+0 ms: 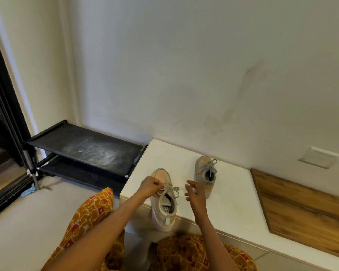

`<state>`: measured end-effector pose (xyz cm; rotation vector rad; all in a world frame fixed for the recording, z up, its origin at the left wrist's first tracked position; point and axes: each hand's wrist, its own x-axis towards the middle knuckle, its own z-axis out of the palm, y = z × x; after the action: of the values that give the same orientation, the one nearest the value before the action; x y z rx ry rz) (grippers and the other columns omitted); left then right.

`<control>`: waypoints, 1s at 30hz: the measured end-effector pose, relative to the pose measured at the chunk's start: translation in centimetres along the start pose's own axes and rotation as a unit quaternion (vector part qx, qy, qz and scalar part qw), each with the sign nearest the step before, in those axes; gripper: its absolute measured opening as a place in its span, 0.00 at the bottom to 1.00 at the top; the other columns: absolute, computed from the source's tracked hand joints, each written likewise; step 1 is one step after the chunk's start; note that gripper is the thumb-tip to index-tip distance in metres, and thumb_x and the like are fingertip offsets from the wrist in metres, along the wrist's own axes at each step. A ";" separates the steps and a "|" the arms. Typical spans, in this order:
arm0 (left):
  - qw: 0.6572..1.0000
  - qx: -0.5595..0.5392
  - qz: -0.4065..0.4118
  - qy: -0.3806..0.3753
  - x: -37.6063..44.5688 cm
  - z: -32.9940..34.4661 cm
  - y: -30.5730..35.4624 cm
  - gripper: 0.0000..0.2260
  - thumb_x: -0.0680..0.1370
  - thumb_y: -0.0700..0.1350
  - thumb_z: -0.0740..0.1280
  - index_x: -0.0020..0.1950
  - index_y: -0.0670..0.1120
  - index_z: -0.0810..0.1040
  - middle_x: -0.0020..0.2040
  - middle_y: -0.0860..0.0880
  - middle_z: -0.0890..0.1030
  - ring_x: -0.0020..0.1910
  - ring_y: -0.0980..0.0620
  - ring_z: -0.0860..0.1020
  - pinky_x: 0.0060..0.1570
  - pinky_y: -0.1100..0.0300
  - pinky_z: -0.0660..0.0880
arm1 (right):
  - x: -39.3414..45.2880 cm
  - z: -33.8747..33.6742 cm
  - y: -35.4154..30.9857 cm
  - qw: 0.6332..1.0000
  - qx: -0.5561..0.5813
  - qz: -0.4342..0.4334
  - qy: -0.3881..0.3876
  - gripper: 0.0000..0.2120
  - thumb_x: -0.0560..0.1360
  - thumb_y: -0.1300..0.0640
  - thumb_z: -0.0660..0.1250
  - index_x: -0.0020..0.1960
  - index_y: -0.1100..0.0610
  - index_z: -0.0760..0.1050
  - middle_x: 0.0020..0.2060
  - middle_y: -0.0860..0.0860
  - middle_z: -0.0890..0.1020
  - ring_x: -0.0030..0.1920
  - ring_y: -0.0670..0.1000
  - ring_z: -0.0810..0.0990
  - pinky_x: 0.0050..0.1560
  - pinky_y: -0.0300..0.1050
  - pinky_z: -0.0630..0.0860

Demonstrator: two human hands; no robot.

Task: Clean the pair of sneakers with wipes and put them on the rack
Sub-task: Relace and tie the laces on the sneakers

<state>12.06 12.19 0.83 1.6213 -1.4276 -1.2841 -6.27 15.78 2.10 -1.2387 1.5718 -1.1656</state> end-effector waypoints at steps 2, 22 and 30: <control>1.000 -0.011 0.000 0.013 -0.1 0.4 -0.1 0.07 0.74 0.44 0.70 0.46 0.40 0.82 0.35 0.49 0.80 0.32 0.54 0.77 0.39 0.62 0.78 | 0.2 -0.3 0.1 0.998 0.022 0.039 0.035 0.08 0.80 0.55 0.59 0.47 0.54 0.75 0.52 0.56 0.77 0.45 0.54 0.77 0.40 0.42 0.74; 0.998 -0.031 -0.025 0.043 -0.4 1.4 -1.0 0.06 0.76 0.47 0.68 0.41 0.46 0.78 0.42 0.46 0.81 0.38 0.47 0.81 0.42 0.54 0.80 | -1.3 1.0 0.8 0.997 -0.032 0.064 0.001 0.16 0.79 0.50 0.61 0.39 0.59 0.75 0.34 0.54 0.80 0.36 0.50 0.79 0.44 0.48 0.79; 0.998 -0.016 -0.020 0.049 -0.3 1.5 -0.5 0.06 0.75 0.51 0.68 0.47 0.49 0.80 0.45 0.50 0.80 0.45 0.49 0.80 0.43 0.56 0.80 | -0.2 2.9 -1.0 0.974 -0.208 -0.005 -0.088 0.11 0.71 0.48 0.71 0.40 0.56 0.77 0.38 0.52 0.82 0.40 0.49 0.80 0.36 0.35 0.71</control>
<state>10.81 12.81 -0.02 1.6742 -1.3153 -1.2266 -3.26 15.34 2.32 -1.5737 1.7262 -0.7244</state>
